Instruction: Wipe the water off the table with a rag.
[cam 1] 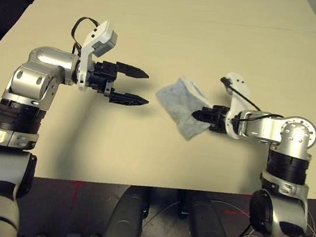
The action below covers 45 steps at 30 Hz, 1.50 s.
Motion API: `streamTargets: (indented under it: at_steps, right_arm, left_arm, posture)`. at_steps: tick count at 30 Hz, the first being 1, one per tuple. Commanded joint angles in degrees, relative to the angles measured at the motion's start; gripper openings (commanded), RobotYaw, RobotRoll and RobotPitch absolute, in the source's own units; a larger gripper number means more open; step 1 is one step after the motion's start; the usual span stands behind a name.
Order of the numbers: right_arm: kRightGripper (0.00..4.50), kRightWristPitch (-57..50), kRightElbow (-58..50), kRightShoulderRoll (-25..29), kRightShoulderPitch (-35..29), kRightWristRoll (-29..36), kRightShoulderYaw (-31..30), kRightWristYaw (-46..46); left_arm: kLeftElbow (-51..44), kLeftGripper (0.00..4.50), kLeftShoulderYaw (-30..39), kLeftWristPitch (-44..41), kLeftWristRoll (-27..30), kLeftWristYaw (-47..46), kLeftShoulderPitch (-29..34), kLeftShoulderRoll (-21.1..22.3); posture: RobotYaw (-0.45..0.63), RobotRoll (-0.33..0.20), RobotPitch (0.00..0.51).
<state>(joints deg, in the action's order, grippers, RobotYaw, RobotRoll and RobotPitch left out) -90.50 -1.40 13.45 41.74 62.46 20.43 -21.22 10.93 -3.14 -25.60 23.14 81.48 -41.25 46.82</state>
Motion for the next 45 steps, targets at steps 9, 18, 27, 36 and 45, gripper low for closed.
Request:
streamTargets:
  at_steps: [9,18,27,36,45]
  right_arm:
    - [0.02,-2.0,3.61,6.89,4.51,-3.31,10.59,-0.83]
    - [0.02,-2.0,4.2,14.58,-1.05,-4.8,12.82,2.52]
    - [0.02,-0.75,5.58,14.92,-2.57,-13.81,14.65,6.89]
    - [1.61,14.33,4.76,21.43,-6.1,-21.29,3.72,23.66]
    - [4.47,42.73,13.46,33.45,-1.25,-29.13,1.12,44.3]
  left_arm:
    - [2.4,4.5,2.22,1.75,-0.27,-4.77,-1.05,-3.23]
    - [25.95,4.5,15.93,25.57,-9.7,-47.96,-10.65,-14.22]
    - [36.33,4.5,20.8,35.05,-12.3,-63.11,-6.68,-14.04]
    - [38.45,4.5,20.24,37.49,-12.9,-63.1,-5.15,-14.01]
    - [37.12,4.5,19.22,38.12,-13.02,-62.25,-4.77,-15.34]
  posture:
    - [-0.06,0.0,0.257]
    - [-0.06,0.0,0.242]
    - [-0.05,0.0,0.24]
    - [-0.02,0.0,0.225]
    - [-0.04,0.0,0.216]
